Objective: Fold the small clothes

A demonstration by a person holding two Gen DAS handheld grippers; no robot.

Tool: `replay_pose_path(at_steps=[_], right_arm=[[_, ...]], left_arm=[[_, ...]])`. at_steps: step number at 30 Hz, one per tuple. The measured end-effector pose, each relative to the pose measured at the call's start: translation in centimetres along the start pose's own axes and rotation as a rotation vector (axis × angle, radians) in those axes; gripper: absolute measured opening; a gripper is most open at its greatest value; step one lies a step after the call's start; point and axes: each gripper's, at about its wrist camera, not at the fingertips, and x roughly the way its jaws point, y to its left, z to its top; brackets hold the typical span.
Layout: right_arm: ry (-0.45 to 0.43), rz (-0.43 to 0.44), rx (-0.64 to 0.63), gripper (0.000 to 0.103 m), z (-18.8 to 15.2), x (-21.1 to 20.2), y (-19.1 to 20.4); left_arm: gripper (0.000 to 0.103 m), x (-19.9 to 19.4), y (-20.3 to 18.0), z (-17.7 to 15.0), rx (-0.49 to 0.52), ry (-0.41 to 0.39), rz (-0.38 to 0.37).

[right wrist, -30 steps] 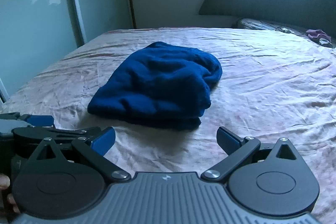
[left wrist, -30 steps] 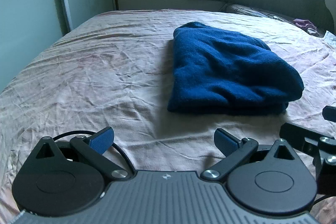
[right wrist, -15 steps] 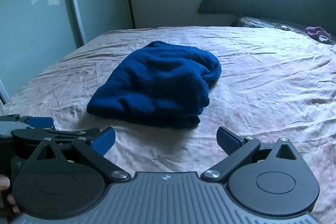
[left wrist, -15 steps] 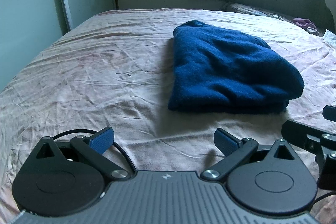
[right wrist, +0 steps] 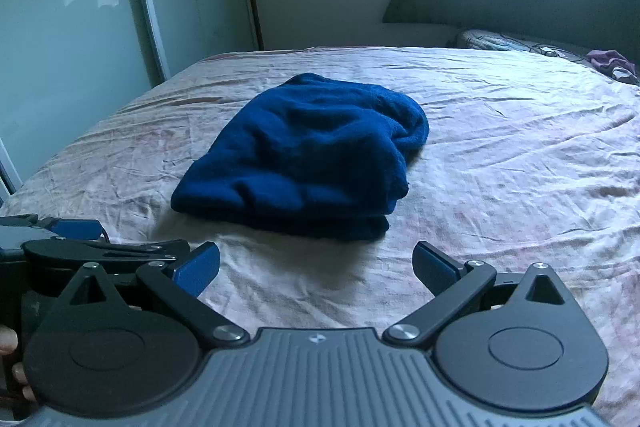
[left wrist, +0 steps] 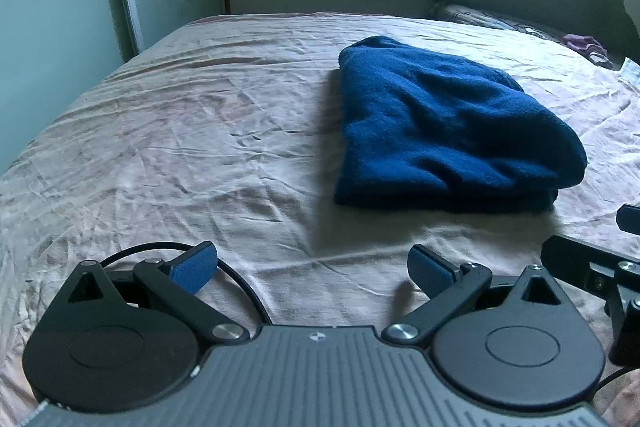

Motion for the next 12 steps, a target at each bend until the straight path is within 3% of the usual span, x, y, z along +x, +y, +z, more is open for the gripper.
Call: replay_pose_path(at_steps=[12], right_arm=[[0.004, 0.011, 0.011, 0.103, -0.12, 0.28, -0.15]], left_arm=[[0.102, 0.13, -0.71, -0.08, 0.041, -0.012, 0.005]])
